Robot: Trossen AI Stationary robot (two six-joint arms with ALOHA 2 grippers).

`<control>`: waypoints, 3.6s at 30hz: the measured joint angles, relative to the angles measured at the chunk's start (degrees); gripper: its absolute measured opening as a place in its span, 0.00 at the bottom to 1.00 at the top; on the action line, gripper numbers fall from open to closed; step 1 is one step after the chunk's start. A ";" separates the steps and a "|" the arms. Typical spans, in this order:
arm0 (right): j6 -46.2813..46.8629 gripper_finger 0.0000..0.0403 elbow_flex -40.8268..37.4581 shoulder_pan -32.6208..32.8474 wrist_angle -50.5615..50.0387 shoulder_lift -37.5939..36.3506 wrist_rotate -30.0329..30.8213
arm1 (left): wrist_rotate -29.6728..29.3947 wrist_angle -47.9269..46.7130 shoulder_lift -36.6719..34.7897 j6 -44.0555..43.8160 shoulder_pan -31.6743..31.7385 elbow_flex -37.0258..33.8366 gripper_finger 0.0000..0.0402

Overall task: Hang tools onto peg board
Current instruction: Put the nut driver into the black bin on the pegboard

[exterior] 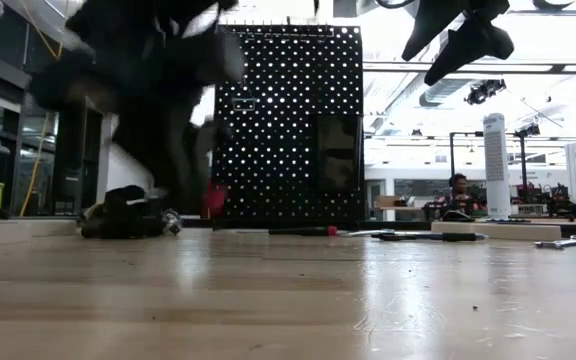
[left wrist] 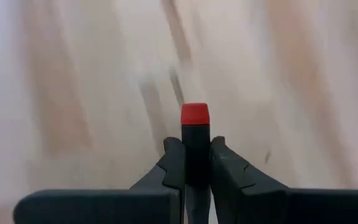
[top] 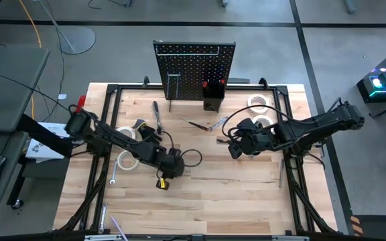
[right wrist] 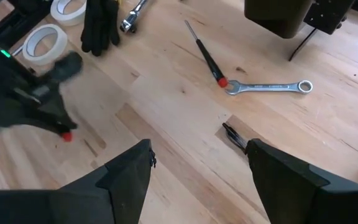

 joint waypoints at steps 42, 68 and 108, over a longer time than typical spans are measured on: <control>-27.83 0.61 0.06 -6.04 58.58 5.81 -9.29 | -5.93 58.72 -15.68 -24.43 12.89 0.23 0.08; -26.87 0.04 0.02 -5.29 31.07 -4.84 10.54 | -2.48 31.53 -24.74 -27.42 15.61 -0.49 0.46; -43.06 0.57 -13.25 -30.96 70.94 6.86 9.71 | -29.04 49.72 -45.97 -27.33 0.04 -24.49 0.34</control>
